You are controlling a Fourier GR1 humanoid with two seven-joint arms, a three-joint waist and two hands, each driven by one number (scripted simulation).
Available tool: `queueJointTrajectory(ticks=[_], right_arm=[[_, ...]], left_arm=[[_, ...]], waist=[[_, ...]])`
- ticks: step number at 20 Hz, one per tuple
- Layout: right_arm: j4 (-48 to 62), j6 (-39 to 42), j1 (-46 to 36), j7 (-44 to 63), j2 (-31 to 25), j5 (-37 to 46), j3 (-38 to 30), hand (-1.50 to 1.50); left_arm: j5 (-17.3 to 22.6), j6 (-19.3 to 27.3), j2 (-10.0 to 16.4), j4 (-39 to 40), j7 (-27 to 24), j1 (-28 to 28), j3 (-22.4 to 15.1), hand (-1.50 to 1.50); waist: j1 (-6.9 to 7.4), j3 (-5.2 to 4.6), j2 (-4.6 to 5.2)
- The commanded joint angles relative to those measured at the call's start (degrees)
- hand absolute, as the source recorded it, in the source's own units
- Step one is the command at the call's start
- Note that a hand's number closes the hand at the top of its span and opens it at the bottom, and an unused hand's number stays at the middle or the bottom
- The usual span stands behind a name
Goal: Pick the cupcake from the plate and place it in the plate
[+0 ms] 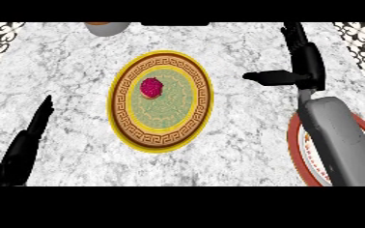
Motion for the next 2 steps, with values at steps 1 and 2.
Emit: queueJointTrajectory(ticks=[1, 2], right_arm=[[5.2, 7.4, -0.5, -3.9, -4.0, -1.9, -5.2, -1.50], [5.8, 7.0, -0.7, -4.1, -3.9, -1.6, -5.8, -1.50]], left_arm=[[-1.5, 0.7, -1.5, 1.0, -1.1, -0.2, -1.4, 0.00], [-1.9, 1.2, -1.2, -0.1, 4.0, -4.2, -1.4, 0.00]], waist=[[0.18, -0.01, 0.08], [0.08, 0.00, 0.07]])
